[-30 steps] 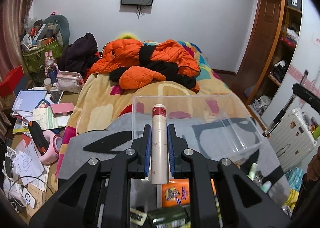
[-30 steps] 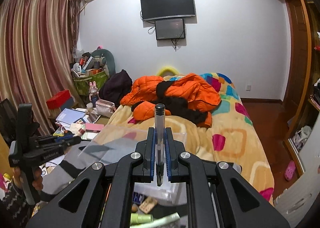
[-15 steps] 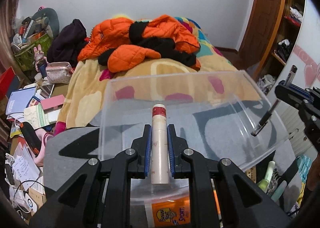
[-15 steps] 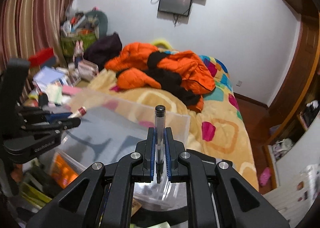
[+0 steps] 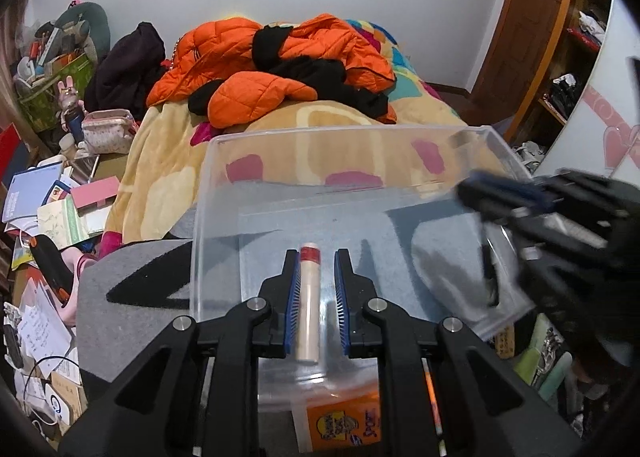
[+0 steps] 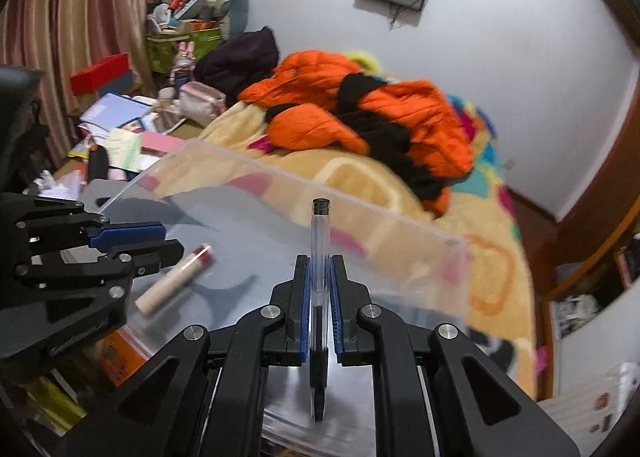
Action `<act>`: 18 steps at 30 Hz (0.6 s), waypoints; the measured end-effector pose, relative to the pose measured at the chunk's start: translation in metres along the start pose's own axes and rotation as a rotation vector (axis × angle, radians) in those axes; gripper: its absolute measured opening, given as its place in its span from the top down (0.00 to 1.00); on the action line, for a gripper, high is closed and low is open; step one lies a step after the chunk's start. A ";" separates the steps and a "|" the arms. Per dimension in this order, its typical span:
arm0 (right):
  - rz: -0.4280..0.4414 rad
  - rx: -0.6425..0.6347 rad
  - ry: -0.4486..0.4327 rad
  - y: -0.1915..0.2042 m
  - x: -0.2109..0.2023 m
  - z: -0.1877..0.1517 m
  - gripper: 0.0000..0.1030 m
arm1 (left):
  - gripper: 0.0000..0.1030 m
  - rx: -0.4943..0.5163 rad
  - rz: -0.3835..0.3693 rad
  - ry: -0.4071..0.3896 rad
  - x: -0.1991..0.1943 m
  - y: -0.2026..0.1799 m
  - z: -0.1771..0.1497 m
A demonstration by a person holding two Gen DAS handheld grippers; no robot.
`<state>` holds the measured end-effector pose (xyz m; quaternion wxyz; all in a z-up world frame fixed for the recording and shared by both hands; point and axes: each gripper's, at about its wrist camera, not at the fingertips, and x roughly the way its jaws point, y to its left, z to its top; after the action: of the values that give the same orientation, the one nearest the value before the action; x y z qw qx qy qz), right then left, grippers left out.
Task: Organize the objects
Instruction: 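Carry the beige tube and black pen into the clear box and release both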
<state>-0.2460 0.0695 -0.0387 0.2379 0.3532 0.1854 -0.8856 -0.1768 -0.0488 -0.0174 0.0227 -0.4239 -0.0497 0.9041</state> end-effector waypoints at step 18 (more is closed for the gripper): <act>0.158 0.072 0.066 0.005 0.005 -0.011 0.73 | 0.47 0.021 -0.024 -0.133 -0.074 0.008 -0.015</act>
<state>-0.2409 0.0693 -0.0505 0.2880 0.4040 0.1327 -0.8580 -0.1182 -0.0623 0.0287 0.0346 -0.3619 -0.0468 0.9304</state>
